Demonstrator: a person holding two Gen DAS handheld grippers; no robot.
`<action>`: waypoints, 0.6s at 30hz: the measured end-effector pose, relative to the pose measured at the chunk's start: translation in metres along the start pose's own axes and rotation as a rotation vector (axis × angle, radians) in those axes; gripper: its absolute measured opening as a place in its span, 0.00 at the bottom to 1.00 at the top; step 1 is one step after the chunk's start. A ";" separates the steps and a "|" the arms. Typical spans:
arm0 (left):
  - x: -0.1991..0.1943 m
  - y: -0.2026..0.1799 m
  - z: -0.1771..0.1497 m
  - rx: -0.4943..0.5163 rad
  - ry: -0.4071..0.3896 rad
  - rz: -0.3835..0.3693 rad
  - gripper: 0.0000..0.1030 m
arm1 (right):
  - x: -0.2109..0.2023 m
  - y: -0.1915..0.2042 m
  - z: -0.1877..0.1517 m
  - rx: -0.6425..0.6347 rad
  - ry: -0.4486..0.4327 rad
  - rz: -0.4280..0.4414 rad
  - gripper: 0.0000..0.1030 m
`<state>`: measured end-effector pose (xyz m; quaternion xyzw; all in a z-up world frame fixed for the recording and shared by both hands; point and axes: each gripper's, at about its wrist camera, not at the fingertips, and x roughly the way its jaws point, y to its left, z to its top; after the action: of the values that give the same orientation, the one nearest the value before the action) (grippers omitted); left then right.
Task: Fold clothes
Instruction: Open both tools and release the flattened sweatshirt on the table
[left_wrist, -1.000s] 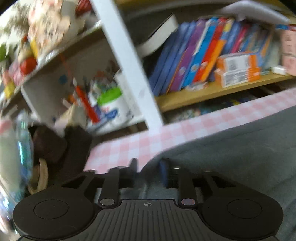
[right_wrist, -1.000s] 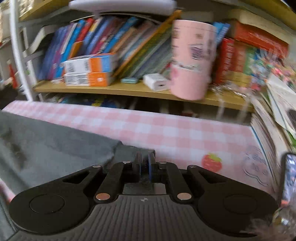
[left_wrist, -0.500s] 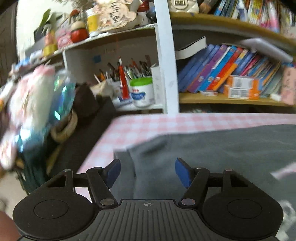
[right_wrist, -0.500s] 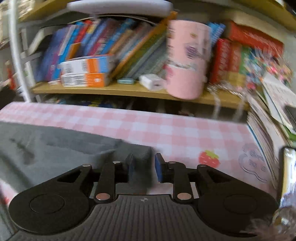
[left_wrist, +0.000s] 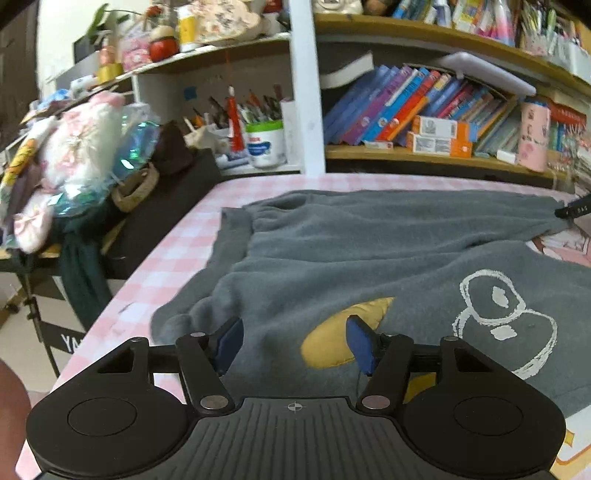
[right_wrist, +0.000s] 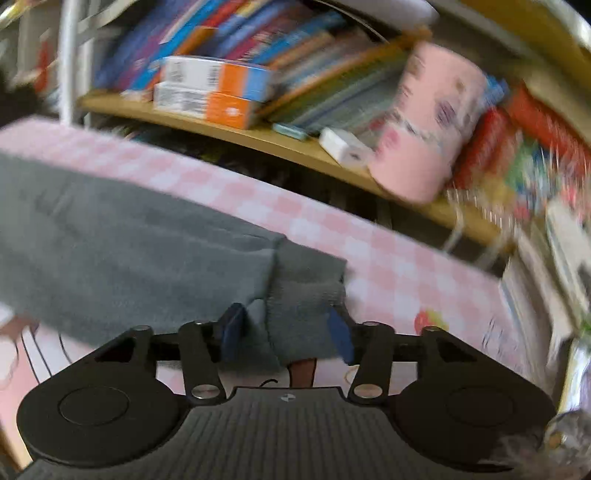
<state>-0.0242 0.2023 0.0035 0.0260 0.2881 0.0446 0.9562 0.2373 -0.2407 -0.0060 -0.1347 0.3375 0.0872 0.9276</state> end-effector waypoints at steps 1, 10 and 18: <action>-0.004 0.002 0.000 -0.010 -0.010 0.007 0.61 | -0.004 0.002 -0.001 -0.003 -0.005 -0.001 0.49; -0.023 0.038 -0.019 -0.201 -0.039 0.107 0.60 | -0.153 0.059 -0.074 -0.273 -0.240 0.147 0.69; -0.020 0.050 -0.038 -0.370 -0.075 0.139 0.60 | -0.227 0.081 -0.167 -0.221 -0.270 0.150 0.73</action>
<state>-0.0652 0.2511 -0.0132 -0.1289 0.2369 0.1618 0.9493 -0.0550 -0.2318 0.0032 -0.1973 0.2073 0.2102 0.9348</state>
